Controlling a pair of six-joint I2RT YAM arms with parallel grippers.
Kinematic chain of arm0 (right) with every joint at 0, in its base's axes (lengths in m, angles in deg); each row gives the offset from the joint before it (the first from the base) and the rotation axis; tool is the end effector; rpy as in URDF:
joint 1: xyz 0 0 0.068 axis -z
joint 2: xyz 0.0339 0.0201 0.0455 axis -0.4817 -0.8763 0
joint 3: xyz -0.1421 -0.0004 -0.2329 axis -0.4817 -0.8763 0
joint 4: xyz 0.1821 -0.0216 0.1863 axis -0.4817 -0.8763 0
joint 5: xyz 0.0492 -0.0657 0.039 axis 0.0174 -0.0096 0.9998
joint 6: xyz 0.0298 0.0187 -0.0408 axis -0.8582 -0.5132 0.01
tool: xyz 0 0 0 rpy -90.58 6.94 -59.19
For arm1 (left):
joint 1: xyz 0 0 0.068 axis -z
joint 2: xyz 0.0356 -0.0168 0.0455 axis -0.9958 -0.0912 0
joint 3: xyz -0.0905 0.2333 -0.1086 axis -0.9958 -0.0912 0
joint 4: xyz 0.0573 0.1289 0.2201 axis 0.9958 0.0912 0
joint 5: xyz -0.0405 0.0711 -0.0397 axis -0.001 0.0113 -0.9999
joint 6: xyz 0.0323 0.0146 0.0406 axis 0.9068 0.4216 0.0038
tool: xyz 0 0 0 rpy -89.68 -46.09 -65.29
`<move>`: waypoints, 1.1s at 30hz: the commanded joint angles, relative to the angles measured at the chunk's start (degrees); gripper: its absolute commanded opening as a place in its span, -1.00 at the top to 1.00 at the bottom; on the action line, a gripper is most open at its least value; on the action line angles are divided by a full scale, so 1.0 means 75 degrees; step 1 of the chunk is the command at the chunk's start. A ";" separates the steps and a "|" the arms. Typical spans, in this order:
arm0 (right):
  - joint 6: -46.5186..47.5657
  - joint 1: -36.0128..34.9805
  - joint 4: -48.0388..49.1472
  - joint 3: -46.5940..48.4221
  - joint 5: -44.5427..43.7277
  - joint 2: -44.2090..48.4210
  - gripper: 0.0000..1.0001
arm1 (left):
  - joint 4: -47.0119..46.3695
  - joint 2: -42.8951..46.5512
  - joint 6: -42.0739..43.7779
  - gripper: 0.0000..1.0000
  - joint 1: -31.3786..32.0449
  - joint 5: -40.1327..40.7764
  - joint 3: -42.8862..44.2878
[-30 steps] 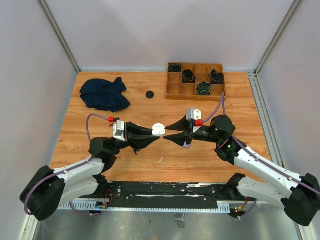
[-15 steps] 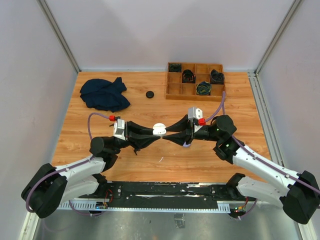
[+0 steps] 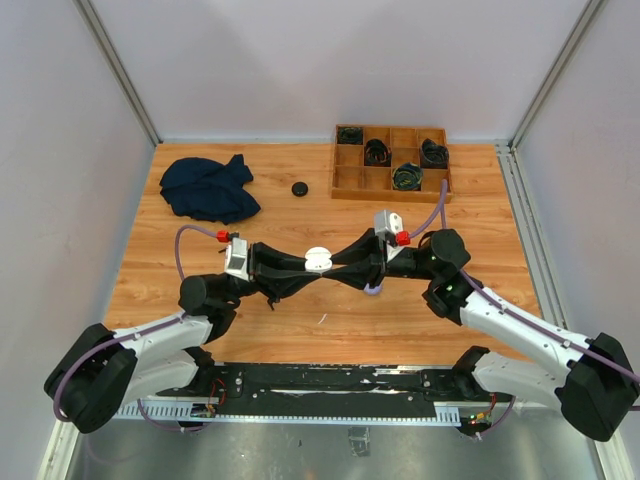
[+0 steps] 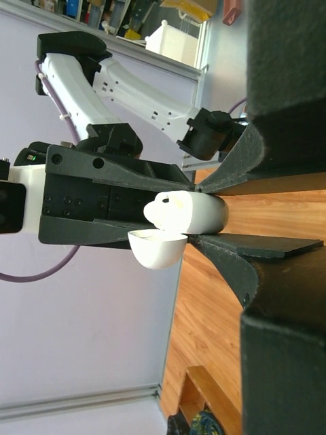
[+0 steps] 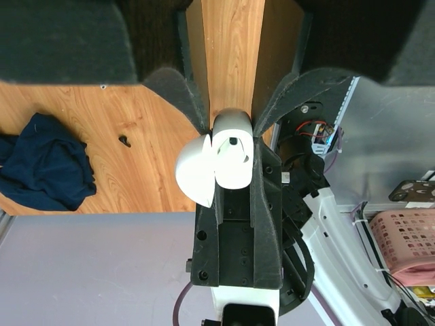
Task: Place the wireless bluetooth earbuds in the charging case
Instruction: Place the earbud in the charging case.
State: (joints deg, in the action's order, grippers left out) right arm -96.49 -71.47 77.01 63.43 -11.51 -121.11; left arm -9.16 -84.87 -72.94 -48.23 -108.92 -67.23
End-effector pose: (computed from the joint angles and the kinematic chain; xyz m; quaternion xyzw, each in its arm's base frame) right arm 0.1481 0.1727 0.3268 -0.4587 0.4307 0.5543 0.5449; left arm 0.1346 -0.1274 0.2670 0.3203 0.4068 -0.5849 0.6244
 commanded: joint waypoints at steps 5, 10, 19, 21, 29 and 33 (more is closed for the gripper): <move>-0.0424 0.0085 0.0759 -0.0007 0.0249 -0.0101 0.47 | -0.0564 -0.0113 -0.0074 0.99 0.0190 -0.0117 0.0281; -0.0310 0.0086 0.0673 -0.0030 0.0293 -0.0051 0.68 | -0.0443 -0.0083 -0.0016 0.91 0.0191 -0.0096 0.0247; 0.0054 0.0307 0.0045 -0.0057 0.0200 0.0319 0.98 | 0.0672 0.0653 0.0539 0.37 0.0191 0.0347 -0.0001; 0.0076 0.0375 -0.0002 -0.0065 0.0211 0.0377 0.98 | 0.0964 0.0849 0.0625 0.32 0.0191 0.0449 -0.0029; 0.0061 0.0420 -0.0089 -0.0018 0.0376 0.0384 0.98 | 0.1170 0.1058 0.0578 0.32 0.0191 0.0525 -0.0048; -0.0020 0.0417 -0.0085 0.0060 0.0510 0.0317 0.98 | 0.1145 0.0931 0.0516 0.47 0.0191 0.0405 0.0051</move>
State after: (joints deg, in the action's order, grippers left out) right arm -97.08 -69.48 76.05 63.23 -9.23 -118.88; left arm 0.26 -77.66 -69.23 -46.86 -105.32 -67.13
